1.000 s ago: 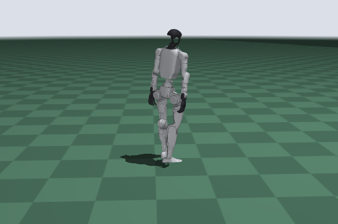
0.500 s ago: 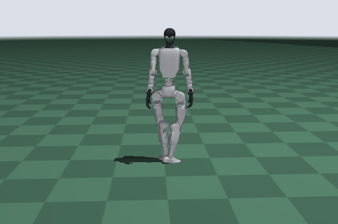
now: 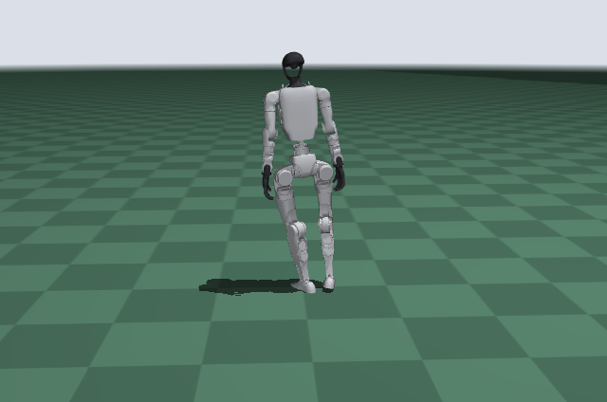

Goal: In place motions

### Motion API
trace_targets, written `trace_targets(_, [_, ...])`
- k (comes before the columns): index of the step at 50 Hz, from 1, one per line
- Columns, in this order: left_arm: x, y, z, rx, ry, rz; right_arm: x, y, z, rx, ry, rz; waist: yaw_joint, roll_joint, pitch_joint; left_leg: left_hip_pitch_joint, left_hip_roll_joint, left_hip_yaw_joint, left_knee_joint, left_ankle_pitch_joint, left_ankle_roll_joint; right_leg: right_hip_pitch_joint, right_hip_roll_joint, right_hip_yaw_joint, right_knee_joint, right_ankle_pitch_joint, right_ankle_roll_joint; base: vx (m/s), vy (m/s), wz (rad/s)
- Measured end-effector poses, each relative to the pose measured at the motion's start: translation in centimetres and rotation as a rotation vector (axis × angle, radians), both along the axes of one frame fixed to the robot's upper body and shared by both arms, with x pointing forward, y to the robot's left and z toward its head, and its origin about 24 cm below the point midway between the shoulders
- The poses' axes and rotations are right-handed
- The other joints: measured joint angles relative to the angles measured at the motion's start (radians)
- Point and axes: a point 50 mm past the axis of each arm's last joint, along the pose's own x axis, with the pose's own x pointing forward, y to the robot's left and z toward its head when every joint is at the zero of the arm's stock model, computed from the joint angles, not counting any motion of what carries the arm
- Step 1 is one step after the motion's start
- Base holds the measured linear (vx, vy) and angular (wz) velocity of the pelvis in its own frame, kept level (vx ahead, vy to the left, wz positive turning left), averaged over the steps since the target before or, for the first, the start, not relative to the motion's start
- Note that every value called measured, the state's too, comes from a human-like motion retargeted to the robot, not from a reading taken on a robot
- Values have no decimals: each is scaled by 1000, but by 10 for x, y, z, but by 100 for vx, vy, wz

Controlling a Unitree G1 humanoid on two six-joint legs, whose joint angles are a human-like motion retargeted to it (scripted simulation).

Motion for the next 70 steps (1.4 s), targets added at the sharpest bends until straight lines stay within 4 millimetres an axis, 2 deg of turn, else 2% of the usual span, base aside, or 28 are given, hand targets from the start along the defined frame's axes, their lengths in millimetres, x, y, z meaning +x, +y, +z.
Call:
trace_targets(2, [-2, 5, 1, 15, 12, -3, -3, 2, 0, 1, 14, 29, -2, -24, 19, 25, -25, -18, 2, -8, 2, 19, 6, 22, -109, -54, -55, 10, -10, 79])
trace_targets(3, [-3, 7, 1, 22, 20, -3, -6, 3, 0, 3, 26, 39, -1, -33, 26, 37, -32, -33, 7, -13, 1, 37, 1, 16, -151, -36, -100, 12, -10, 49])
trace_targets(4, [-4, 9, 2, 28, 28, -5, -9, 5, -1, 11, 39, 48, 17, -47, 28, 44, -41, -37, 11, -19, 0, 56, -13, -23, -159, -32, -102, 15, -9, 10])
trace_targets(5, [-4, 12, 2, 32, 36, -7, -11, 7, -1, 22, 53, 58, 43, -63, 28, 49, -51, -35, 16, -24, -1, 76, -33, -77, -150, -35, -83, 17, -10, 27])
trace_targets(6, [-3, 12, 2, 34, 40, -21, -13, 8, -1, 35, 66, 54, 48, -60, 28, 47, -47, -55, 24, -27, -2, 81, -27, -61, -159, -32, -77, 15, -11, 55])
trace_targets(9, [0, 5, 1, 43, 19, -18, -13, 8, -1, 40, 70, 60, 83, -59, 28, 44, -38, -73, 37, -36, -9, 112, -24, -92, -190, -35, -78, 3, -8, 47])
trace_targets(12, [-2, -2, 0, 13, -4, 0, -7, 5, -1, 16, 39, 93, 67, -50, 26, 54, -33, -90, 34, -40, -13, 136, -10, -111, -215, -40, -83, 8, -6, 51])
trace_targets(15, [-14, -6, 0, -24, 36, -28, -11, 2, -1, 4, 51, 112, 18, -39, -15, 46, -33, -126, 30, -40, -19, 146, -2, -151, -242, -44, -90, 16, -2, 73])
trace_targets(22, [-16, -8, 0, -15, 59, -8, -1, 7, -1, 41, 23, 29, 36, -40, -21, 45, -22, -126, 23, -43, -38, 148, 8, -168, -248, -54, -98, 0, -6, 14])
trace_targets(32, [-18, 0, 1, 2, 39, 61, 12, 5, 0, 28, -19, 137, 15, -49, -19, 38, 7, -99, 62, -69, -60, 144, 21, -128, -236, -84, -76, -1, -10, 3])
trace_targets(36, [-15, 7, 2, 23, 27, 83, 12, 4, 0, 29, -19, 131, -7, -80, -3, -15, 17, -102, 195, -88, -40, 139, -14, -98, -223, -95, -57, -3, -12, 4])
trace_targets(39, [-14, 11, 2, 33, 19, 99, 9, 0, 0, 24, -4, 123, -14, -104, 1, -63, 4, -129, 301, -90, 10, 130, -49, -76, -218, -94, -53, -1, -4, -31])
trace_targets(42, [-15, 10, 2, 31, 8, 125, 3, -4, 1, 1, 18, 117, 8, -113, 6, -90, -24, -212, 331, -114, 48, 113, -66, -15, -206, -85, -56, 0, 3, -111])
trace_targets(46, [-17, 7, 2, 23, -7, 157, -3, -9, 2, -20, 46, 102, 68, -103, 17, -104, -133, -559, 274, -94, 61, 77, -53, 103, -179, -58, -70, 5, 9, -189])
trace_targets(48, [-16, 8, 2, 22, -11, 163, -5, -10, 2, -18, 52, 95, 132, -99, 29, -101, -187, -742, 241, -40, 33, 45, -34, 189, -154, -38, -80, 0, 10, -295])
trace_targets(50, [-12, 10, 2, 26, -23, 165, -2, -11, 2, -18, 46, 89, 210, -93, 50, -89, -210, -848, 197, 50, -41, 11, -4, 276, -122, -13, -94, -7, 9, -309])
trace_targets(52, [-5, 14, 3, 36, -48, 162, 6, -13, 3, -17, 22, 90, 221, -95, 84, -69, -183, -772, 157, 52, -24, -3, -5, 307, -97, 4, -102, -14, 8, -187])
trace_targets(53, [-2, 16, 3, 42, -59, 161, 12, -15, 4, -16, 5, 98, 197, -96, 100, -60, -165, -690, 155, 11, 13, -8, -13, 307, -87, 11, -102, -17, 9, -97])
trace_targets(55, [1, 18, 4, 53, -64, 162, 25, -17, 5, -14, -31, 128, 140, -85, 124, -33, -141, -599, 114, -3, 56, -19, -13, 323, -62, 23, -96, -14, 12, -86])
trace_targets(58, [-12, 19, 4, 60, -10, 175, 38, -13, 5, -21, -81, 186, 70, -63, 113, -15, -113, -516, 70, 16, 55, -64, 23, 384, -36, 39, -126, -5, 11, -176])
trace_targets(60, [-20, 23, 5, 73, 27, 169, 44, -6, 4, -21, -115, 181, 22, -54, 105, -7, -76, -400, 47, 15, 46, -90, 18, 356, -27, 41, -186, -11, 2, -197])
trace_targets(62, [-22, 27, 6, 97, 37, 128, 48, -1, 4, -3, -146, 126, -16, -38, 100, 2, -61, -359, 34, 8, 62, -104, -26, 208, -25, 15, -262, -16, -3, -203])
trace_targets(65, [-22, 29, 7, 131, 36, 60, 48, 6, 3, 61, -152, 69, 25, -33, 104, 10, -40, -240, 36, -20, 98, -118, -66, 58, -32, -49, -339, -11, -8, -311])
trace_targets(70, [-31, 19, 5, 96, 62, 59, 48, 6, 3, 38, -126, 88, 88, -22, 107, 61, -8, 5, 22, -87, 134, -101, -100, -231, -67, -192, -386, -12, -14, -358])
